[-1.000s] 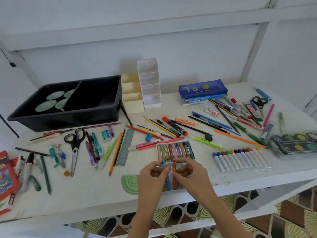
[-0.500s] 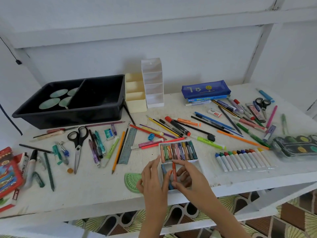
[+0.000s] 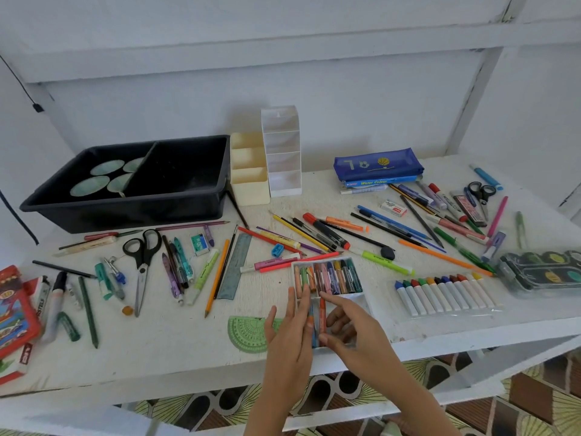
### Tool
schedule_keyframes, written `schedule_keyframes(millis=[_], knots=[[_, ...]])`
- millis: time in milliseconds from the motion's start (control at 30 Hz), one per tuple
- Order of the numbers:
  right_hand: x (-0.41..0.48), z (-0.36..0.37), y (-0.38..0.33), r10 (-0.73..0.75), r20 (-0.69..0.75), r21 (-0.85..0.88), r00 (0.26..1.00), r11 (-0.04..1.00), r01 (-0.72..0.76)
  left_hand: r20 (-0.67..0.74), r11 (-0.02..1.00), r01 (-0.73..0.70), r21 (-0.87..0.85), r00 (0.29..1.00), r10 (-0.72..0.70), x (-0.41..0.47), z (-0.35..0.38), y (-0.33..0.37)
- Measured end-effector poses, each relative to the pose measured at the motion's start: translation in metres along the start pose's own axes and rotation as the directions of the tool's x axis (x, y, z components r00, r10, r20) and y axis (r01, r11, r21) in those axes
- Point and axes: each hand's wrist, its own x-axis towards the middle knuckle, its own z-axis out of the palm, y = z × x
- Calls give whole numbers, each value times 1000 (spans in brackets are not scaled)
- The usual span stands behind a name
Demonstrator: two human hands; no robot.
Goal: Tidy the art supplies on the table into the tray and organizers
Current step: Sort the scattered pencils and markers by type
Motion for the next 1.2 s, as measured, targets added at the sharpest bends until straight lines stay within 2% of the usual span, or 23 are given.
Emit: schedule_keyframes(millis=[267, 467, 633, 767, 867, 1033, 1200], knots=[[2, 5, 11, -148, 16, -164, 989, 975, 149, -19, 983, -42, 177, 999, 46, -1, 8, -8], [0, 15, 21, -285, -64, -211, 956, 941, 266, -35, 990, -26, 140, 999, 31, 1, 9, -6], [-7, 21, 23, -339, -68, -407, 938, 868, 284, -18, 999, 18, 42, 1000, -18, 3, 6, -1], [-2, 15, 11, -393, -106, -554, 913, 786, 274, -23, 995, 23, 100, 1000, -21, 3, 7, 0], [14, 8, 9, -333, -131, -633, 934, 753, 180, -36, 990, 77, 116, 997, -74, 4, 12, 5], [32, 9, 28, -205, 21, -777, 978, 612, 145, -123, 981, 135, 138, 985, -118, 4, 19, 16], [33, 7, 28, -168, 73, -785, 983, 599, 160, -140, 973, 183, 139, 977, -164, 5, 19, 22]])
